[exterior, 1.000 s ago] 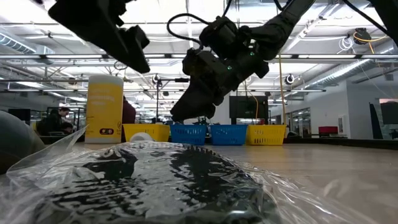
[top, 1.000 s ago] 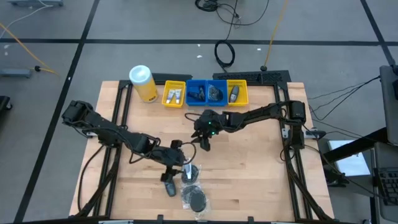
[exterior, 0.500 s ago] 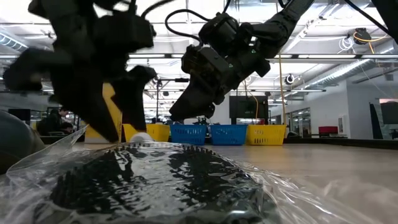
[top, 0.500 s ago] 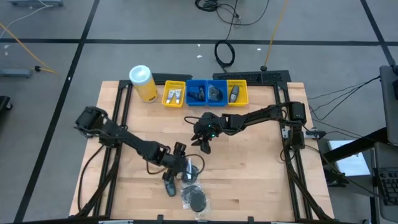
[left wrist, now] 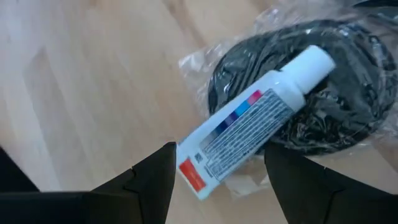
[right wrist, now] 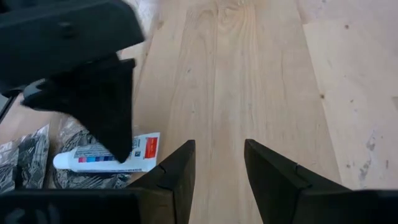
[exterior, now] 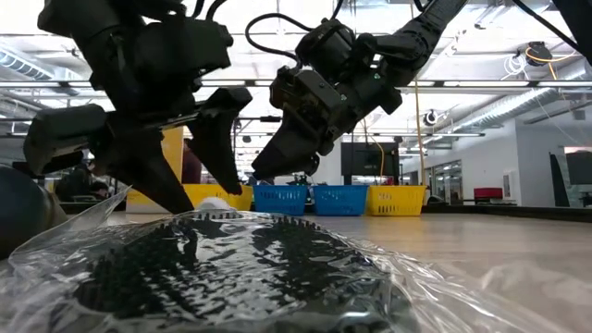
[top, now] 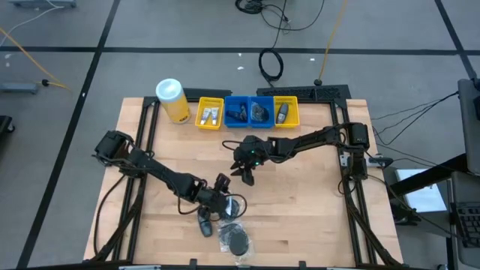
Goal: Pick & Place Travel size toiletries
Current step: Put the toothpaste into the left yellow bin, then put the hairbrush into the right blue bin
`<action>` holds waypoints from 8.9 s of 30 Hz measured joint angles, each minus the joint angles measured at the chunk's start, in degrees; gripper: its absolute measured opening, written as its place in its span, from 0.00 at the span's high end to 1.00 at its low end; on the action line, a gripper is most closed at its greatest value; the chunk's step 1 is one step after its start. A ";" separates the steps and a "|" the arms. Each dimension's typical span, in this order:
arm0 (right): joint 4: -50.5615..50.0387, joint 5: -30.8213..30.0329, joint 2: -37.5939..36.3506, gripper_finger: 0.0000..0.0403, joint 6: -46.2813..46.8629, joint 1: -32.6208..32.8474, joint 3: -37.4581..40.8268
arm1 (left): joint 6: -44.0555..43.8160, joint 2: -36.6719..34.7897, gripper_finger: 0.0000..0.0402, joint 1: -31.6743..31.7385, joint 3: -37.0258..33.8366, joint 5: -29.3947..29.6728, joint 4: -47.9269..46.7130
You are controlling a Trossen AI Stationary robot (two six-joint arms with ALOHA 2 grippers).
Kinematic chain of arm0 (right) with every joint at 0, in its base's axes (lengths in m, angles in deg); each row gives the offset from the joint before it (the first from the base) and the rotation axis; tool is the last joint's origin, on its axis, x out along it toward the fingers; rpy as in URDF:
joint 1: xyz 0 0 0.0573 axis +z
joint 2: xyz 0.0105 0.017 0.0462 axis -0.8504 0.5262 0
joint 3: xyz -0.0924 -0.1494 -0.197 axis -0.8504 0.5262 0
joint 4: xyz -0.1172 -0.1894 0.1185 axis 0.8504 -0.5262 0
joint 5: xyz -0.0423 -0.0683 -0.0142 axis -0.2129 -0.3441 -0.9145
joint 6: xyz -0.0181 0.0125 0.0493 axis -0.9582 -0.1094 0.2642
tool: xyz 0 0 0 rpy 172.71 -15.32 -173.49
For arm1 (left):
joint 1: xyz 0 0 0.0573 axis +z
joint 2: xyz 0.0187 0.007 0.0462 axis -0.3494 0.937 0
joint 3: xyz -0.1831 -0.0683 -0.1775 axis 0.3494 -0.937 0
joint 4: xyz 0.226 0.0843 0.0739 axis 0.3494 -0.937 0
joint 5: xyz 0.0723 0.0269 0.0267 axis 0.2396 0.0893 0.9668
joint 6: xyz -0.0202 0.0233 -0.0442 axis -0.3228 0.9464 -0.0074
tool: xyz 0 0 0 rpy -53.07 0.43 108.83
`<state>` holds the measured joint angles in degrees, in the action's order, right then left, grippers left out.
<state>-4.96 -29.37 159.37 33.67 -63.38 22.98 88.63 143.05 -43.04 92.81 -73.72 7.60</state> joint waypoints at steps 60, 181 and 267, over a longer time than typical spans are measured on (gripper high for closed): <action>-4.48 -0.21 0.02 0.68 -1.12 -0.15 -0.04 | -57.17 -5.29 0.39 4.67 0.02 -12.66 11.22; -7.22 -0.20 0.02 0.68 -1.46 -3.39 0.00 | -35.49 -10.58 0.99 36.41 23.58 11.45 -48.58; -7.67 0.08 0.02 0.68 -1.49 -1.36 -0.02 | -27.94 -2.58 0.61 34.26 23.52 -26.58 -49.43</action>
<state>-12.64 -29.29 159.39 32.18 -64.74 22.96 60.69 140.47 -8.77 116.33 -100.30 -41.82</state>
